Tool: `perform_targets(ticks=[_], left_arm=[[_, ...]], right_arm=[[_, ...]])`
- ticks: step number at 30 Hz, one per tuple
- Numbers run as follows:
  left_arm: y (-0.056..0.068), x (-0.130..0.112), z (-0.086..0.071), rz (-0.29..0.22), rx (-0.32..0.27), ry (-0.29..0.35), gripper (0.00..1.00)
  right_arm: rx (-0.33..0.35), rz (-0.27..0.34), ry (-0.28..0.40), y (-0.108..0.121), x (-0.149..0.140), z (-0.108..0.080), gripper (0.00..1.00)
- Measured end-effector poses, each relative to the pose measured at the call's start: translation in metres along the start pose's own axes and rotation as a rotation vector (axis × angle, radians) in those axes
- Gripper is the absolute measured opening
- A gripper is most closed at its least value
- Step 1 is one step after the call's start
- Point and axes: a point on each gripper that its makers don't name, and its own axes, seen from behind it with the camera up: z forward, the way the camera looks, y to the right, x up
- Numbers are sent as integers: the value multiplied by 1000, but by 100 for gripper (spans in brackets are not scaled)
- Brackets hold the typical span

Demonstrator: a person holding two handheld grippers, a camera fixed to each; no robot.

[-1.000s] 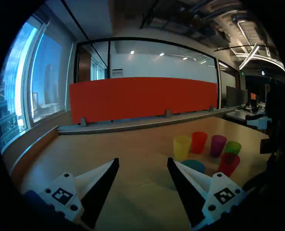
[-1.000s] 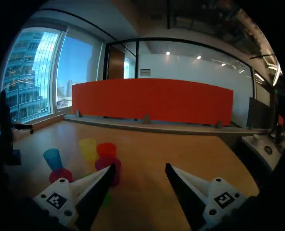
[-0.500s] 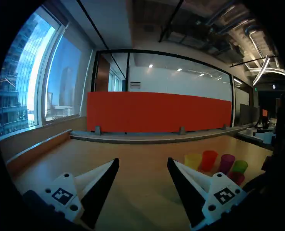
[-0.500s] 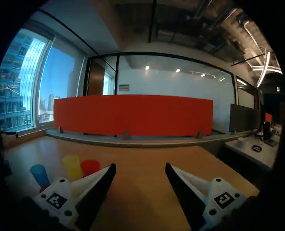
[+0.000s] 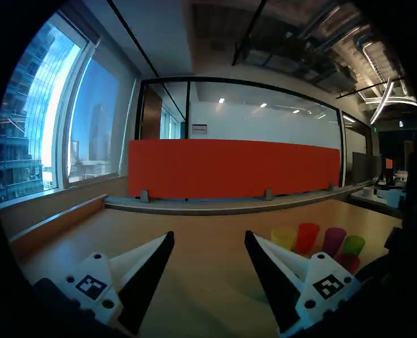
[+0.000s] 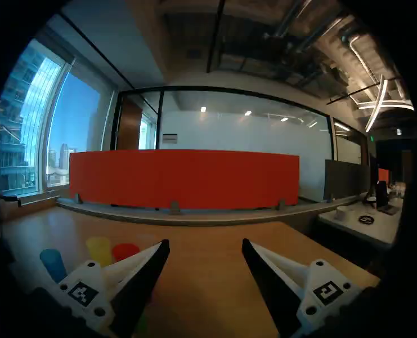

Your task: Pour water

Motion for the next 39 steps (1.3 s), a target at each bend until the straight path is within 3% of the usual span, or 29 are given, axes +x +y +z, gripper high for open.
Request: perform_targets(ticks=[12,18,27,39], left_arm=[[1,3,1,63,37,33,93],[3,-5,2,59,40,44,93],[-12,-14,2,75,63,66,93],[-35,-34,4,52,78,63,93]], right_arm=[[-15,49,12,0,8,-1,99],[-25,65,4,3,9,1,99],[-42,59,-7,1,3,1,99],[-61,53,10,-1,5,0,99]])
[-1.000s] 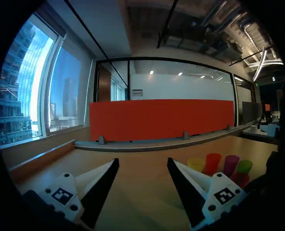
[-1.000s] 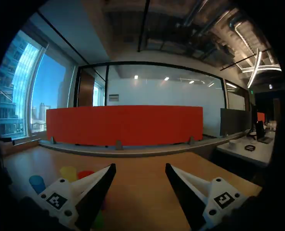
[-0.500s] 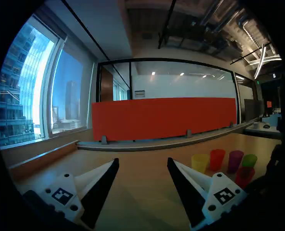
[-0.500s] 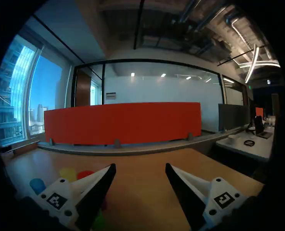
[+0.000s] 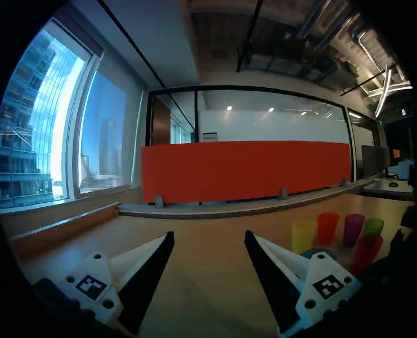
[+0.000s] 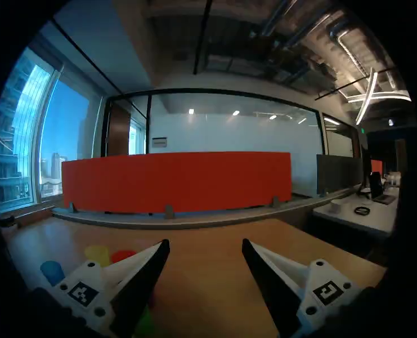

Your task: Pour water

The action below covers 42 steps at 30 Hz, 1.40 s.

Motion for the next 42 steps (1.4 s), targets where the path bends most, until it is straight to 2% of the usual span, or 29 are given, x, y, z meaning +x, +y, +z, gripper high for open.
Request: perform_targets(ticks=[18,27,42], left_arm=[[-24,-20,1,-14,34,-19,93],[-26,-25,2,-34,35,-33,93],[-24,-26,4,-34,26,-38,93]], right_arm=[[-18,-34,15,3,7,3,99],[-15,-27,12,2,8,1,99],[-5,-29,19,-1,12,-1,99]])
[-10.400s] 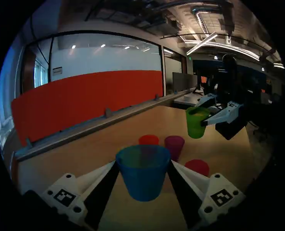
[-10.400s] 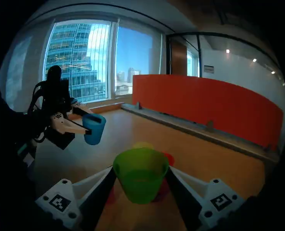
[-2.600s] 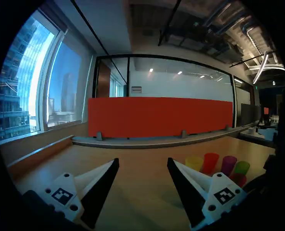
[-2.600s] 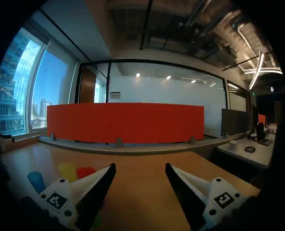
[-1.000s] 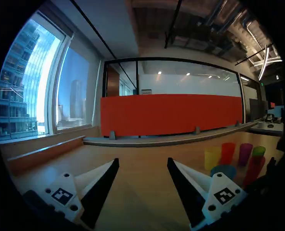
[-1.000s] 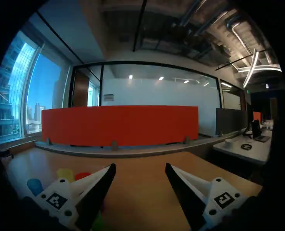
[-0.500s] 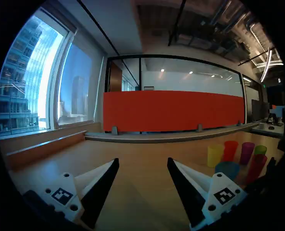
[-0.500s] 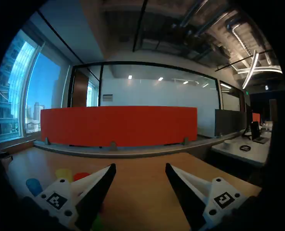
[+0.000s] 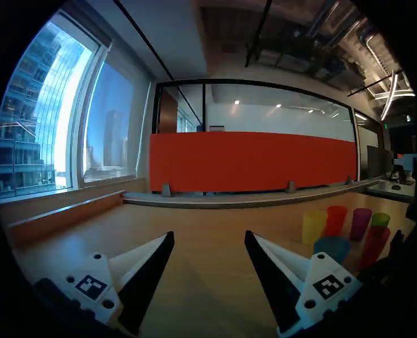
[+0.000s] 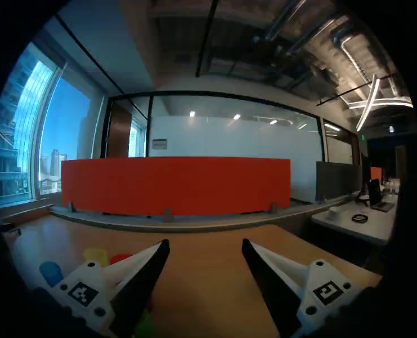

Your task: Pour water

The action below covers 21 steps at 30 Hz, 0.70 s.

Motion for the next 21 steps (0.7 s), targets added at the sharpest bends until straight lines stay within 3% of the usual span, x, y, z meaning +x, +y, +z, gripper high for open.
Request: perform_targets(ticks=[21], left_arm=[[1,-1,0,3,-2,-4,93]], right_arm=[[40,6,33,1,6,-8,99]])
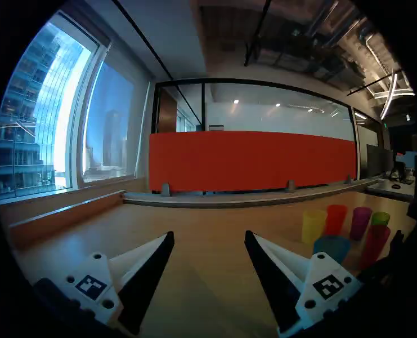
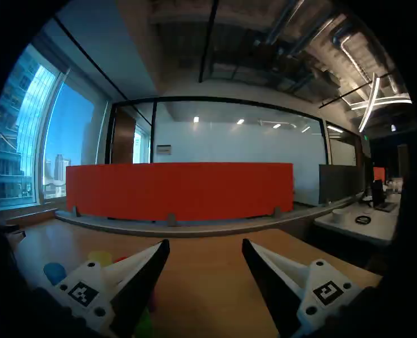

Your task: Pour water

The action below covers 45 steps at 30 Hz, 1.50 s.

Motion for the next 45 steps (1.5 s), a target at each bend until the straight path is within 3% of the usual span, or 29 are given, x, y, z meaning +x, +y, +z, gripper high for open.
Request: perform_targets(ticks=[9,21,45], left_arm=[[0,0,0,0,0,0,93],[0,0,1,0,0,0,93],[0,0,0,-1,0,0,93]], right_arm=[[49,-28,27,-5,-1,-4,99],[113,27,44,-18,-12,2,99],[126,3,9,-27,-59,9,99]])
